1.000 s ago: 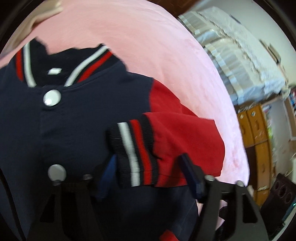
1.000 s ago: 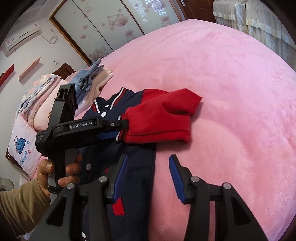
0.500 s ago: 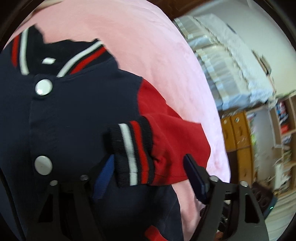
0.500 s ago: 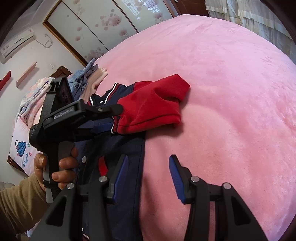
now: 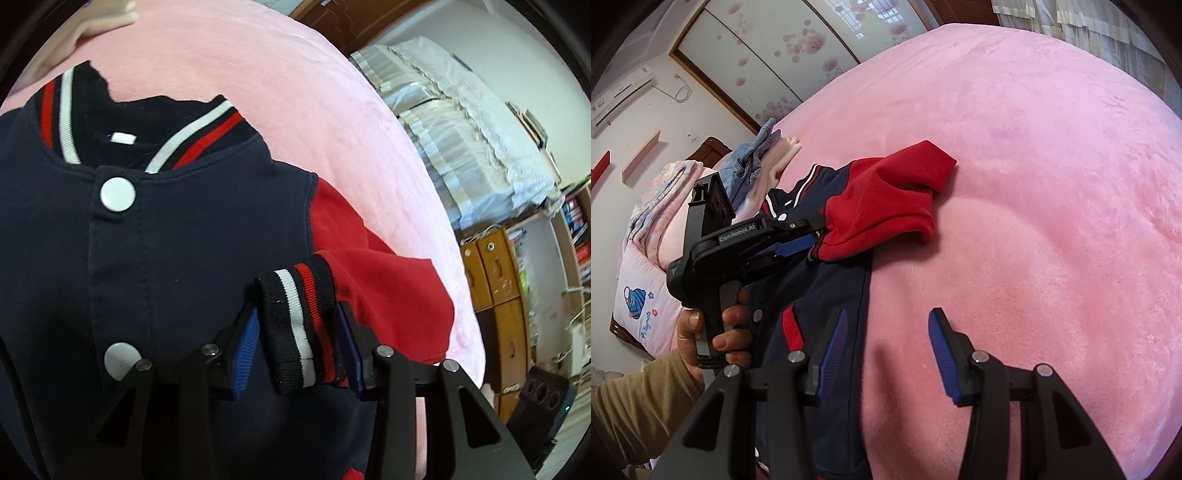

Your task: Fold large clothes

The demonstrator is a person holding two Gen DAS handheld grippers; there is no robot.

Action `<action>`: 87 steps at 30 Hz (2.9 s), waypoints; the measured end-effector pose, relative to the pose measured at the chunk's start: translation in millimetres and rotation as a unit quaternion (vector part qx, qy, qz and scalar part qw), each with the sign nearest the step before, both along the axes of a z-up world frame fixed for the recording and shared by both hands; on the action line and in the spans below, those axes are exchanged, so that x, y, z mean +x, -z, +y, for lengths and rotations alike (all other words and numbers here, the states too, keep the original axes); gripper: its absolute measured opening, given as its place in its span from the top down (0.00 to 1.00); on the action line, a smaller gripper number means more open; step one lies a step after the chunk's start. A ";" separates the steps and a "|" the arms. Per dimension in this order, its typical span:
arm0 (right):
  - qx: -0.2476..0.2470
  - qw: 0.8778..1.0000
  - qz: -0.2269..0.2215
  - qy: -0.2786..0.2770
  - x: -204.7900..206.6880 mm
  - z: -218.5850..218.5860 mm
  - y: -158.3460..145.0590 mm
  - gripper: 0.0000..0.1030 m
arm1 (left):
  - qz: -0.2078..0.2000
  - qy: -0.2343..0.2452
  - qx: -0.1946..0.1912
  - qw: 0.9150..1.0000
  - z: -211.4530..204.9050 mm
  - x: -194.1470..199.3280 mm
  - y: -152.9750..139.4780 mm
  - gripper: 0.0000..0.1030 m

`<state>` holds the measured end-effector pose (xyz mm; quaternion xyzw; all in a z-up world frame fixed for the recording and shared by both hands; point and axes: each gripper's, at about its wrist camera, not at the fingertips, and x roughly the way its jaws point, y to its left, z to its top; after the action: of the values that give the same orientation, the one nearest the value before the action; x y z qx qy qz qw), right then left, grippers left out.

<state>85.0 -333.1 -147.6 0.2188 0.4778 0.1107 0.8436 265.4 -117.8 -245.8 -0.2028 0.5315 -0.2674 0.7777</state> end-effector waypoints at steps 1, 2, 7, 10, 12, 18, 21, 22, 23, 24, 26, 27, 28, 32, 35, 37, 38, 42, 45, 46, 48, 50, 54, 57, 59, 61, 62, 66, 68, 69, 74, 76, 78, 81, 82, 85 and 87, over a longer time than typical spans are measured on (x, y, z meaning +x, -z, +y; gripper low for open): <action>0.003 1.000 0.002 0.001 0.5 -0.3 1.0 0.55 | 0.000 0.001 0.005 1.000 -2.7 0.2 0.1 0.58; 0.004 1.000 0.003 0.001 1.7 0.2 2.0 0.55 | -0.001 0.001 0.007 1.000 -3.2 -0.1 -1.0 0.58; 0.008 1.000 0.011 0.002 0.4 2.4 5.1 0.55 | 0.009 -0.004 0.045 0.999 6.9 2.8 -7.8 0.90; -0.001 1.000 0.010 -0.002 1.0 5.4 5.6 0.55 | 0.018 -0.012 0.044 0.999 9.9 1.4 -25.5 0.92; -0.004 1.000 0.010 -0.004 6.1 7.0 6.7 0.55 | -0.005 -0.013 0.032 0.999 9.6 -1.4 -53.2 0.92; -0.017 1.000 0.003 0.000 36.8 17.0 10.9 0.55 | -0.065 -0.028 0.016 0.997 14.7 -0.8 -136.2 0.92; -0.024 1.000 -0.005 0.006 58.1 24.8 10.0 0.55 | -0.092 -0.038 0.019 0.995 23.2 0.2 -165.2 0.92; -0.028 1.000 -0.007 0.009 65.4 27.9 9.3 0.55 | -0.099 -0.043 0.022 0.994 22.6 1.0 -172.1 0.92; -0.030 0.999 -0.009 0.010 70.5 29.8 9.4 0.55 | -0.107 -0.047 0.025 0.993 27.4 1.8 -179.1 0.92; -0.037 0.999 -0.011 0.011 79.1 34.3 9.1 0.55 | -0.115 -0.055 0.028 0.991 35.4 3.1 -185.2 0.92; -0.045 0.999 -0.013 0.006 90.7 42.3 9.2 0.55 | -0.120 -0.072 0.031 0.990 54.9 6.8 -190.9 0.92; -0.049 0.999 -0.014 0.004 93.9 44.8 10.0 0.55 | -0.119 -0.080 0.032 0.989 63.8 8.2 -190.2 0.92; -0.056 0.998 -0.014 0.000 98.7 49.2 10.4 0.55 | -0.114 -0.089 0.035 0.989 73.7 10.8 -187.0 0.92; -0.115 0.993 -0.011 -0.009 106.1 65.6 12.9 0.72 | -0.079 -0.110 0.068 0.988 112.0 22.8 -155.8 0.92; -0.127 0.992 -0.009 -0.011 101.3 67.6 14.2 0.74 | -0.040 -0.124 0.104 0.986 134.9 27.7 -118.6 0.92; -0.135 0.991 -0.007 -0.019 94.8 67.8 14.5 0.74 | -0.019 -0.132 0.130 0.983 147.0 27.1 -93.2 0.92; -0.136 0.990 -0.004 -0.024 91.4 67.4 15.0 0.74 | -0.007 -0.133 0.143 0.981 154.3 28.4 -79.9 0.92; -0.131 0.991 -0.002 -0.037 77.4 61.9 12.1 0.73 | 0.039 -0.129 0.170 0.976 174.6 30.4 -31.6 0.89; -0.125 0.991 -0.003 -0.039 70.6 56.6 7.1 0.73 | 0.035 -0.129 0.162 0.978 178.1 27.8 -21.2 0.89; -0.125 0.991 -0.005 -0.039 69.4 58.8 5.9 0.73 | 0.033 -0.130 0.161 0.978 177.5 27.3 -21.1 0.89; -0.133 0.990 -0.012 -0.041 71.2 60.2 2.9 0.73 | 0.031 -0.129 0.162 0.978 175.5 25.8 -22.4 0.89; -0.143 0.989 -0.011 -0.047 76.1 65.3 3.9 0.73 | 0.031 -0.127 0.162 0.978 174.2 25.3 -24.4 0.89; -0.165 0.984 -0.020 -0.061 82.3 79.1 6.9 0.73 | 0.030 -0.121 0.144 0.982 174.5 21.2 -33.2 0.89; -0.193 0.979 -0.027 -0.065 86.6 87.8 9.1 0.74 | 0.026 -0.112 0.144 0.983 168.8 15.6 -38.9 0.89; -0.196 0.978 -0.039 -0.055 83.4 85.4 5.9 0.87 | 0.019 -0.103 0.159 0.982 165.6 13.4 -38.6 0.89; -0.183 0.981 -0.045 -0.041 77.9 79.1 3.9 0.87 | 0.024 -0.097 0.173 0.980 162.1 14.5 -32.7 0.89; -0.180 0.982 -0.042 -0.035 75.4 76.2 6.2 0.88 | 0.029 -0.094 0.178 0.979 161.1 14.7 -28.6 0.89; -0.172 0.984 -0.021 -0.031 70.1 72.3 19.2 0.90 | 0.027 -0.085 0.189 0.978 163.5 14.7 -28.0 0.86; -0.163 0.986 -0.020 -0.032 68.9 69.6 18.7 0.90 | 0.021 -0.063 0.210 0.975 158.1 13.4 -35.7 0.77; -0.160 0.986 -0.021 -0.032 67.5 68.5 17.5 0.90 | 0.017 -0.051 0.223 0.973 152.7 14.2 -39.1 0.73; -0.148 0.988 -0.026 -0.037 62.4 64.4 6.9 0.84 | -0.036 0.046 0.300 0.952 125.4 6.0 -70.8 0.64; -0.134 0.989 -0.029 -0.045 59.7 62.7 2.9 0.79 | -0.063 0.081 0.318 0.942 111.3 2.2 -83.6 0.55; -0.123 0.991 -0.032 -0.045 57.3 60.9 -1.6 0.71 | -0.089 0.120 0.322 0.935 91.1 4.5 -96.7 0.55; -0.088 0.995 -0.033 -0.032 55.5 53.0 -9.1 0.68 | -0.104 0.159 0.317 0.929 62.3 15.6 -103.9 0.55; -0.075 0.996 -0.031 -0.024 56.4 49.9 -10.6 0.68 | -0.106 0.172 0.314 0.928 52.1 19.8 -103.3 0.55; -0.038 0.999 -0.023 0.004 61.7 41.8 -12.9 0.68 | -0.112 0.215 0.301 0.922 10.2 39.6 -96.2 0.55; -0.031 0.999 -0.017 0.021 67.6 40.4 -11.8 0.68 | -0.110 0.237 0.289 0.921 -13.2 56.3 -90.6 0.55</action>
<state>152.6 -292.7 -135.8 0.2010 0.4621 0.0817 0.8599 321.7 -131.0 -155.2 0.1934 0.5289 -0.2996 0.7701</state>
